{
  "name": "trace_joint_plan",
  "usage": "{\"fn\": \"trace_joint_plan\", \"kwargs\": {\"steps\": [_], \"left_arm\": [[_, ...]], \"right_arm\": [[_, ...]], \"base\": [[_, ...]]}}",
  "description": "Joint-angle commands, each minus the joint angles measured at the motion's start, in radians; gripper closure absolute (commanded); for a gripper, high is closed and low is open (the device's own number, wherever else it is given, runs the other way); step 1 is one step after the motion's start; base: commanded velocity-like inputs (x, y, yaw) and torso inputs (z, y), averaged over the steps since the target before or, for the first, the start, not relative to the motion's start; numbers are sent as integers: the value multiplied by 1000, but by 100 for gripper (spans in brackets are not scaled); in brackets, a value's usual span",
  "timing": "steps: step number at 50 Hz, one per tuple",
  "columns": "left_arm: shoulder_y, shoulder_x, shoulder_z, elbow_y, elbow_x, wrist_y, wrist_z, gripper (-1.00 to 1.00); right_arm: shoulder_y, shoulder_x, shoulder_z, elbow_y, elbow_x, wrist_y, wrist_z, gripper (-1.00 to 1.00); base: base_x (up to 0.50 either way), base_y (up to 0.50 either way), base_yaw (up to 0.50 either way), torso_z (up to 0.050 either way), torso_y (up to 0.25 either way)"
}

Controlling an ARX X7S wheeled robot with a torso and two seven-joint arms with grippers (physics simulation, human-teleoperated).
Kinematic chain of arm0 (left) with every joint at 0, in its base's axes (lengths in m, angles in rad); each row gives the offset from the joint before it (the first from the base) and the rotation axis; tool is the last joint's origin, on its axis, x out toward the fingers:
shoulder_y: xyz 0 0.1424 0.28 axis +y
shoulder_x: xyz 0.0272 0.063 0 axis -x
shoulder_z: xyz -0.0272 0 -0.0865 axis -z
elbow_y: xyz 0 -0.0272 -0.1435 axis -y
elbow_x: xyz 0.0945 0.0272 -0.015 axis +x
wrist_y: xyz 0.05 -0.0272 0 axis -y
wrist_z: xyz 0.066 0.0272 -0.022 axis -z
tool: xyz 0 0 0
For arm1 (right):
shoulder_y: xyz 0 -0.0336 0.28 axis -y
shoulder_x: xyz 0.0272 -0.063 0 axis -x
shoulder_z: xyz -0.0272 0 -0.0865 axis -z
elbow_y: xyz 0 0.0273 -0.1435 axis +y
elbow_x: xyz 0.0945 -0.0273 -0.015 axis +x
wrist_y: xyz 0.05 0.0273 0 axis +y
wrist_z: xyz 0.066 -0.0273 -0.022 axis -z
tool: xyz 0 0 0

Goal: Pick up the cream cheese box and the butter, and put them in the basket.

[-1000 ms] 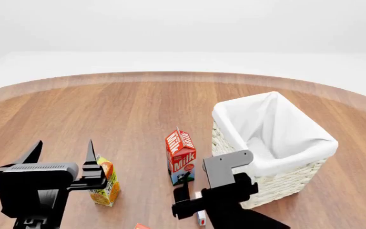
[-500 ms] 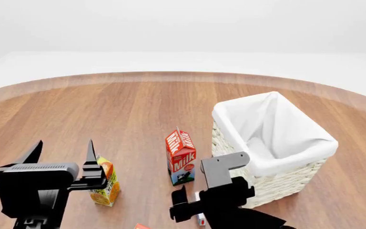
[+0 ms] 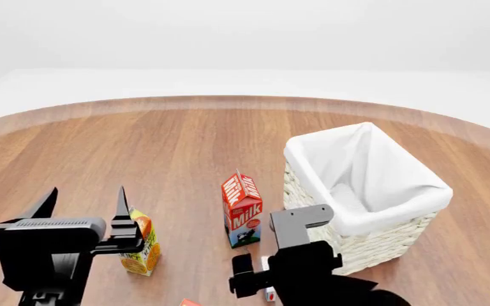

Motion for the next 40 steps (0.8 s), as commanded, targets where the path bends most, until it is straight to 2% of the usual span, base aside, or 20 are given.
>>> {"fn": "trace_joint_plan", "kwargs": {"steps": [1,40], "left_arm": [[1,-4,5,-1,0,3,-4,-100],[2,-15,14,5,-10,3,-16,-100]], "right_arm": [[21,0,8,55,46,-1,46,-100],[39,51,-107,276,57,-168,48,-100]], "base": [[0,0,0,0,0],[0,0,0,0,0]]}}
